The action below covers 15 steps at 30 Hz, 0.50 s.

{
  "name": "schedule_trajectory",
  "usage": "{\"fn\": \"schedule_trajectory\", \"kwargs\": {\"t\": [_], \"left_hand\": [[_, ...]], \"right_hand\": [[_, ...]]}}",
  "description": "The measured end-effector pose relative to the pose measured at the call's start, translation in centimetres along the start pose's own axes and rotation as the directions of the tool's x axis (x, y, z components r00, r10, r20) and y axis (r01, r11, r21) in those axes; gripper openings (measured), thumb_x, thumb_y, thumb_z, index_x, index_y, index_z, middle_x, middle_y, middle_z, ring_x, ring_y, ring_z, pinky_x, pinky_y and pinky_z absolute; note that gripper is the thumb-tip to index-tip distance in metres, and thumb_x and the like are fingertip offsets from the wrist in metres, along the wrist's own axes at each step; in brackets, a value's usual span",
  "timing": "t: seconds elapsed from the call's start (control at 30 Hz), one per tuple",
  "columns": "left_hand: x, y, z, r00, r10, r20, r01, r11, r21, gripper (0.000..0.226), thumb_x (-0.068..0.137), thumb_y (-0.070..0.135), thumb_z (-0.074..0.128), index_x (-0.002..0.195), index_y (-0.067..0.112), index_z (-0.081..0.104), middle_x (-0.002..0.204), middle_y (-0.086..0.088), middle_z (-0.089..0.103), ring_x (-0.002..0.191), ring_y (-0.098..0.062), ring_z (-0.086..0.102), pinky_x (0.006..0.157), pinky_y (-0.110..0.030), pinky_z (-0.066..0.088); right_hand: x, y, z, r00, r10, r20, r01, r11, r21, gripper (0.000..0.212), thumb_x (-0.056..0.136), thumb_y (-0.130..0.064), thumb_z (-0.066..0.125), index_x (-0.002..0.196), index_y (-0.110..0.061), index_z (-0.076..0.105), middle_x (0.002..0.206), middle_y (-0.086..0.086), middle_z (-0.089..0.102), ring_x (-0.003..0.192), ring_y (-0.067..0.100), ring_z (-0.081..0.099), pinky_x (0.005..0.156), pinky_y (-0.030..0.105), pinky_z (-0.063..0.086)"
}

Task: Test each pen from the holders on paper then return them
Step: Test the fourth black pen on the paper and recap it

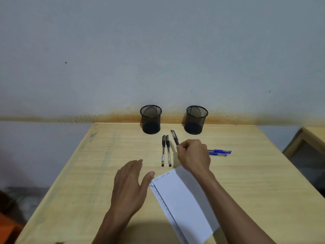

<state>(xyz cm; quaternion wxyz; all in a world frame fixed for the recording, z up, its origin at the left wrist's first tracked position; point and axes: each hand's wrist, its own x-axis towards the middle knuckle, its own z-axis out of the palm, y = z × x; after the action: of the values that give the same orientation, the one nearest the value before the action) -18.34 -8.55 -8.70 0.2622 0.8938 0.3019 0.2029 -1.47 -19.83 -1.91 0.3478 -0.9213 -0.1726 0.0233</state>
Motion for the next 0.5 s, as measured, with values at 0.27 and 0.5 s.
{"fn": "schedule_trajectory", "kwargs": {"t": [0.27, 0.5], "left_hand": [[-0.1, -1.8, 1.6, 0.998, 0.060, -0.025, -0.056, 0.989, 0.140, 0.067, 0.095, 0.063, 0.026, 0.126, 0.017, 0.063, 0.139, 0.000, 0.054, 0.136, -0.017, 0.041, 0.117, -0.044, 0.025], [-0.1, -2.0, 1.9, 0.996, 0.091, -0.022, -0.086, 0.982, 0.169, 0.063, 0.095, 0.061, 0.031, 0.120, 0.014, 0.066, 0.133, -0.004, 0.058, 0.130, -0.023, 0.048, 0.111, -0.050, 0.033]], "right_hand": [[2.1, -0.8, 5.0, 0.986, 0.161, 0.038, -0.153, 0.975, -0.163, 0.017, 0.089, -0.026, 0.056, 0.089, -0.013, 0.067, 0.095, 0.008, 0.070, 0.086, 0.032, 0.064, 0.084, 0.039, 0.050], [1.5, -0.3, 5.1, 0.997, 0.071, 0.006, -0.069, 0.981, -0.183, 0.028, 0.096, -0.041, 0.052, 0.088, -0.018, 0.068, 0.090, 0.005, 0.072, 0.081, 0.028, 0.058, 0.086, 0.039, 0.048]]}}
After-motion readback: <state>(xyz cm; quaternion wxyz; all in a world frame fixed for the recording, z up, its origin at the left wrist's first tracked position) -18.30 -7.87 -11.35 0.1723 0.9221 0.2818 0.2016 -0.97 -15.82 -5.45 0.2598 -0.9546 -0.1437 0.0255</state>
